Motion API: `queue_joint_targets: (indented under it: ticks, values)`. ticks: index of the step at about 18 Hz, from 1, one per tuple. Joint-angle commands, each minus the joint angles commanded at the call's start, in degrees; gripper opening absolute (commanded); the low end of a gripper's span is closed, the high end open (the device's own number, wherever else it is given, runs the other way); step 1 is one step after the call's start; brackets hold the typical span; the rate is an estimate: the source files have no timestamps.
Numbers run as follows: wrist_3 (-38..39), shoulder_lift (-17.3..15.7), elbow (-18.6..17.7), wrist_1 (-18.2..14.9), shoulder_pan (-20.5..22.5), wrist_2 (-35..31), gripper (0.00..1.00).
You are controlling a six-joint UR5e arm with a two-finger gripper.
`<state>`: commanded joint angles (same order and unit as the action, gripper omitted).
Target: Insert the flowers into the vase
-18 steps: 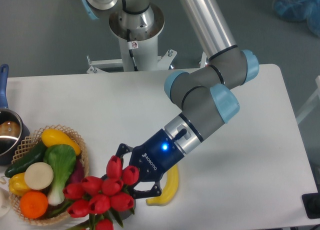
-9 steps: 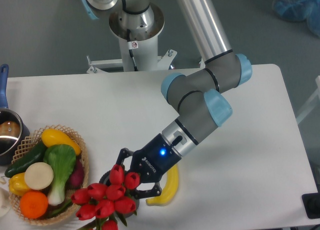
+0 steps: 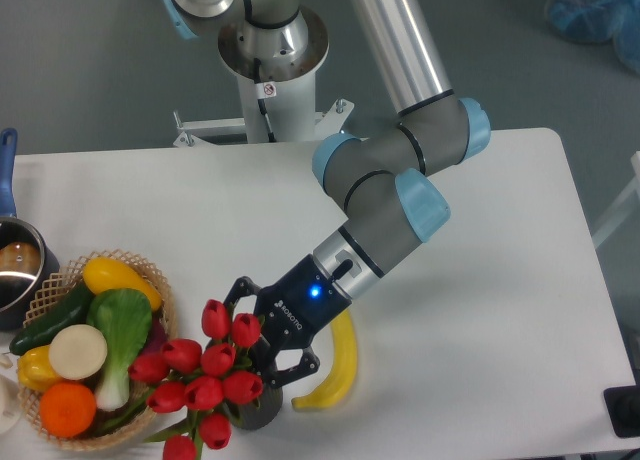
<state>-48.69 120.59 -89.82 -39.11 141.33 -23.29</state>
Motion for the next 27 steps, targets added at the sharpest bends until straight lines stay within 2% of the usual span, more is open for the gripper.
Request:
queue_joint_targets:
  ticks: [2, 9, 13, 16, 22, 27]
  values:
    - [0.0, -0.09, -0.7, -0.09, 0.17, -0.09, 0.99]
    - [-0.35, -4.39, -5.62, -0.17, 4.91, -1.41, 1.0]
    - [-3.42, -6.76, -8.87, -0.18, 7.73, -2.89, 1.0]
    - [-3.69, -8.78, -9.93, -0.26, 9.58, -9.47, 1.0]
    - [-7.11, -11.07, -9.32, -0.09, 11.86, -26.69, 1.0]
    - [-19.66, -11.16, -9.49, -0.18, 15.9, -37.08, 1.0]
